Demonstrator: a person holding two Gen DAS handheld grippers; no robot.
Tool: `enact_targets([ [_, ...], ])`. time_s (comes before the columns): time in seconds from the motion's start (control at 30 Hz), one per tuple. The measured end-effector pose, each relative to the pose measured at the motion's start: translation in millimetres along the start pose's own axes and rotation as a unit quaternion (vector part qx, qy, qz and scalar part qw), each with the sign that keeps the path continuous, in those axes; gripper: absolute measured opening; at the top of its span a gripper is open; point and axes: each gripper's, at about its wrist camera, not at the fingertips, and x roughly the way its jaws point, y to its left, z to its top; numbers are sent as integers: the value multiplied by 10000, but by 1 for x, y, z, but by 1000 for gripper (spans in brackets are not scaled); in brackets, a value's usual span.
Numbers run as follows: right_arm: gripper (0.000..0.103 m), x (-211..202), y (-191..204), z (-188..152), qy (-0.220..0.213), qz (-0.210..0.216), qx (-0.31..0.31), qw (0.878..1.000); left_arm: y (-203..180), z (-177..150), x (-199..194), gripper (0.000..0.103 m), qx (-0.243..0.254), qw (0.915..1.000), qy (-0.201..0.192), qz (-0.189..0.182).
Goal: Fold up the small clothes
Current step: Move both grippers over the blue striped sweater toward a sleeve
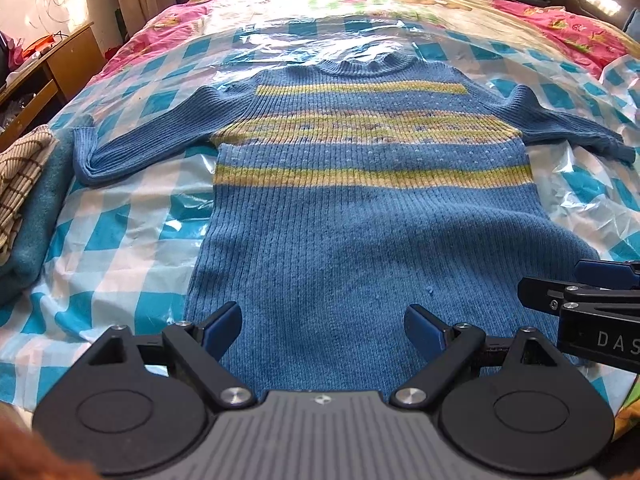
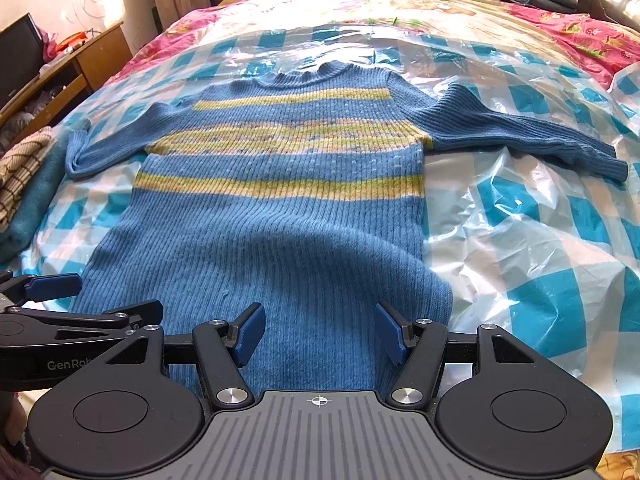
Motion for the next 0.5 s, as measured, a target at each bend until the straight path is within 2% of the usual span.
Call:
enact_targets([
  [0.5, 61, 6, -22, 11, -84, 34, 217, 9997, -18, 19, 9, 93, 195, 9998, 25, -56],
])
